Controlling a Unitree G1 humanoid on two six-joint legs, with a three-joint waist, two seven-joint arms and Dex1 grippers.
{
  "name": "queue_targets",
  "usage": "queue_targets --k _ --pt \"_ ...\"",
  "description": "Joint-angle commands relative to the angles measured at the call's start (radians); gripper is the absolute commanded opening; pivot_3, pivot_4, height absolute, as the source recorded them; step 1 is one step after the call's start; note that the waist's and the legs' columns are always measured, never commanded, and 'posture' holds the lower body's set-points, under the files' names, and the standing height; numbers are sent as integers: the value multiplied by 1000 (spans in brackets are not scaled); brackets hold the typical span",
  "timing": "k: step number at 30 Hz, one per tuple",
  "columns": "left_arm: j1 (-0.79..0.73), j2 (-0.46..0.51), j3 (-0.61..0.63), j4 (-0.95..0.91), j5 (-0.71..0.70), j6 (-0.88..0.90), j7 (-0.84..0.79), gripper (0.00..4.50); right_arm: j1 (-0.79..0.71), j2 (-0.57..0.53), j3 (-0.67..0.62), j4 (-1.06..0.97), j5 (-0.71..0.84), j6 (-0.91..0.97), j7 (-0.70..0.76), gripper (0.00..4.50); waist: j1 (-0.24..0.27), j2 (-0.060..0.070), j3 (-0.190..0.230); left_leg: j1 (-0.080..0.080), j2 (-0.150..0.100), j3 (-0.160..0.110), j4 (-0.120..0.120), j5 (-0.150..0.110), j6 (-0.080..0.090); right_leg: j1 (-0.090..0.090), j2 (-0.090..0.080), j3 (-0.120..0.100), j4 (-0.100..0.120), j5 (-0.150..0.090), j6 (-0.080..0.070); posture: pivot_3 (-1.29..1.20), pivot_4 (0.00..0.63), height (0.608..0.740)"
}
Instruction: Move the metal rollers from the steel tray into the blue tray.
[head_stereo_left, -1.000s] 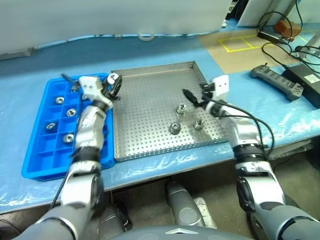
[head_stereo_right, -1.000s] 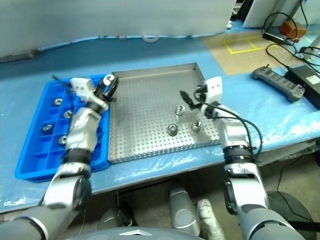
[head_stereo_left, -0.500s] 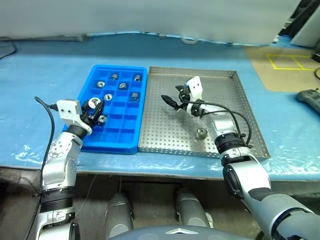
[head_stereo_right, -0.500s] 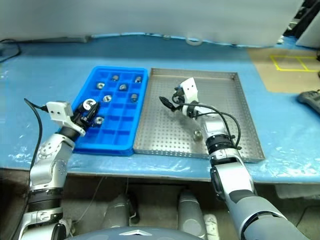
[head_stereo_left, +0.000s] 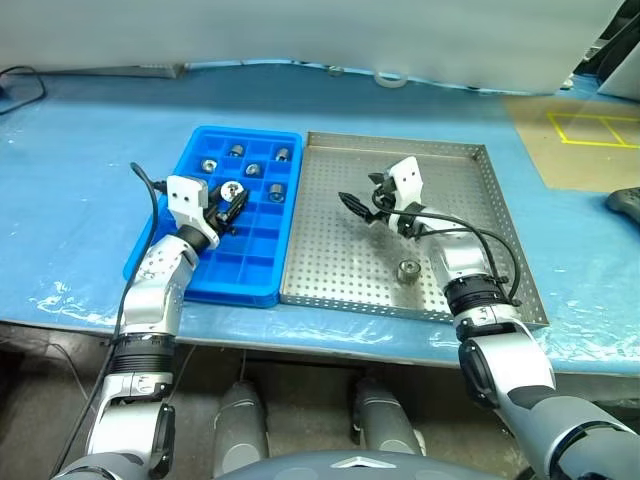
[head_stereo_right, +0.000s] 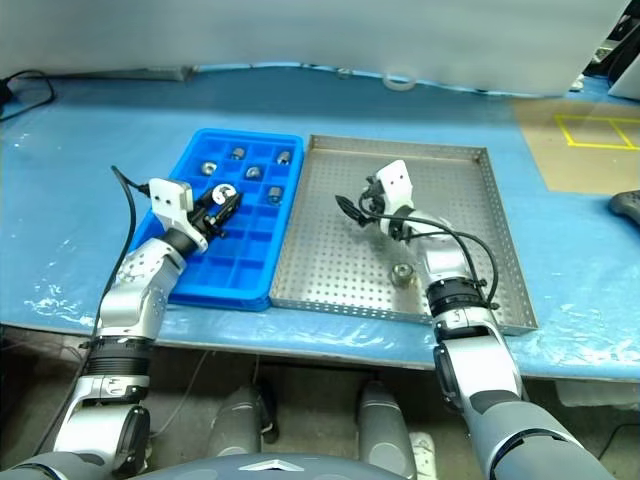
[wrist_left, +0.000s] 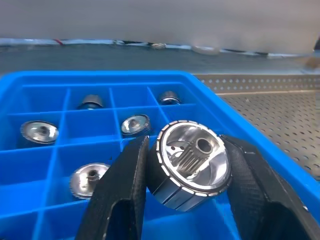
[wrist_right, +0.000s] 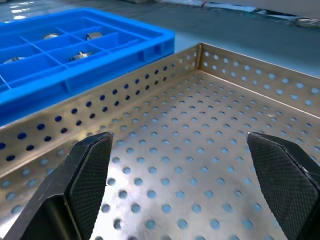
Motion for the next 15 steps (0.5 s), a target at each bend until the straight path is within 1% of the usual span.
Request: queue_targets --k 1,10,12,13,15 --pt "-23 9 -4 23 17 -43 -15 1847 17 -17 -28 -82 18 17 -11 4500 -5 0 0 0 0 0 0 0 -1 -1 0 1 1 0 0 -444 150 740" --pt "-24 8 4 46 30 -62 -12 1847 19 -12 -28 -94 11 27 -20 4500 -7 0 0 1 1 0 0 2 -6 -6 2 3 10 0 0 -425 150 740" --pt "-16 9 14 39 30 -64 1 2554 16 -16 -28 -89 9 25 -17 4500 -7 0 0 1 1 0 0 2 -6 -6 2 3 10 0 0 -419 150 740" --pt "-12 10 19 39 34 -68 11 2762 15 -21 -29 -85 7 24 -16 4500 -7 0 0 1 1 0 0 2 -6 -6 2 3 10 0 0 -417 150 740" --pt "-10 10 27 38 29 -70 15 3426 12 -32 -37 -77 9 26 -17 4500 -6 0 0 1 1 0 0 2 -6 -6 3 3 10 0 0 -416 150 740"
